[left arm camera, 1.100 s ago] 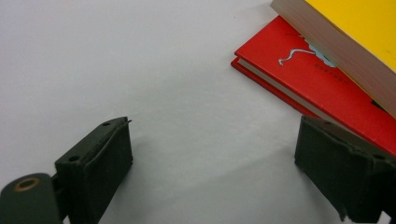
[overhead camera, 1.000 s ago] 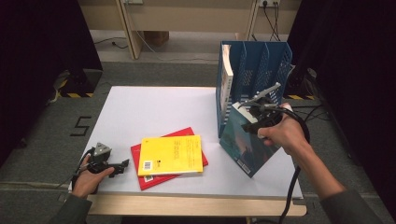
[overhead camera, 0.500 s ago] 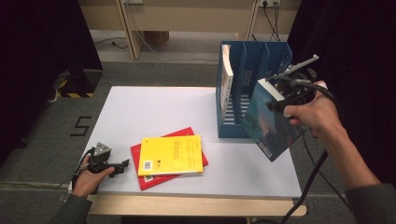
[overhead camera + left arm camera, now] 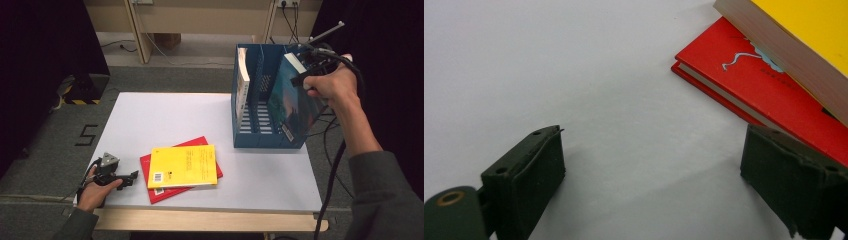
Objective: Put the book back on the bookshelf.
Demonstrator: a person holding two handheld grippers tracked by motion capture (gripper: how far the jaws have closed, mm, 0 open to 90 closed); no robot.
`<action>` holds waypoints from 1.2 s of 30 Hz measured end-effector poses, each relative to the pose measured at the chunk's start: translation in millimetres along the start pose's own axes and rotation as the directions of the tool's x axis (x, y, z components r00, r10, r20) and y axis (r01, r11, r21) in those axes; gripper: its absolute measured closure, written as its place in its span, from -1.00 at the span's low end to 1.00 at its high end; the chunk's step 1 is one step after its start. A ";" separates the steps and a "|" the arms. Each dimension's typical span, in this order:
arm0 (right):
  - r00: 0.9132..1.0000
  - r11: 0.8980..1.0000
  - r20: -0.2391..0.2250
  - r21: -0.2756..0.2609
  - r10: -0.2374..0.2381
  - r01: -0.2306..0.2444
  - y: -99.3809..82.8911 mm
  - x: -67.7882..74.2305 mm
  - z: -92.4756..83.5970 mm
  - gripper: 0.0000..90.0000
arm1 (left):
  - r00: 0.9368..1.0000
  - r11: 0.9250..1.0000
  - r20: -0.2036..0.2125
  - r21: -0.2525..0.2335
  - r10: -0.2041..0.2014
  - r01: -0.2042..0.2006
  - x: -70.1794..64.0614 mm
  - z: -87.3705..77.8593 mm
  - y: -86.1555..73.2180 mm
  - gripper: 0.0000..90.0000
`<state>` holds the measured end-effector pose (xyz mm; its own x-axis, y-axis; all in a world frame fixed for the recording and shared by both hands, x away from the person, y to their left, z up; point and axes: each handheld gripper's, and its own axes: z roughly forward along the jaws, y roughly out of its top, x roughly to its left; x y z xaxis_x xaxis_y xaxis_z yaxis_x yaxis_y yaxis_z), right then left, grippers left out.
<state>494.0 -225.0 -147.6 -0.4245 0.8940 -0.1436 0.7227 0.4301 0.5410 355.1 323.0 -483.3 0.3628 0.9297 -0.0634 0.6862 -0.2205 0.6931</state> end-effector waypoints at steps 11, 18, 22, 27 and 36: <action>0.998 0.998 0.010 -0.013 0.064 -0.064 33.5 -14.3 32.2 0.64 | 1.000 1.000 0.000 0.000 0.000 0.000 -0.1 0.0 0.0 -0.79; 0.993 0.995 0.048 -0.009 0.103 -0.103 52.3 -22.7 54.6 0.64 | 1.000 1.000 0.000 0.000 0.000 0.000 -0.1 0.1 -0.1 -0.79; 0.991 0.993 0.051 0.001 0.121 -0.121 59.7 -24.1 66.9 0.64 | 1.000 1.000 0.001 0.000 0.000 0.000 -0.1 0.1 0.0 -0.79; 0.989 0.990 0.042 0.001 0.139 -0.139 64.7 -21.5 85.2 0.64 | 1.000 1.000 0.001 -0.001 0.000 0.000 -0.1 0.0 -0.1 -0.79; 0.977 0.976 0.002 -0.031 0.214 -0.214 67.6 -21.5 116.3 0.64 | 1.000 1.000 0.001 0.000 0.001 -0.001 -0.1 -0.1 -0.2 -0.79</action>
<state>615.4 -200.5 -204.3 -0.2589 0.9655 -0.0262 0.7795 0.2249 0.5846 354.9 323.0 -483.4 0.3640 0.9293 -0.0632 0.6858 -0.2215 0.6933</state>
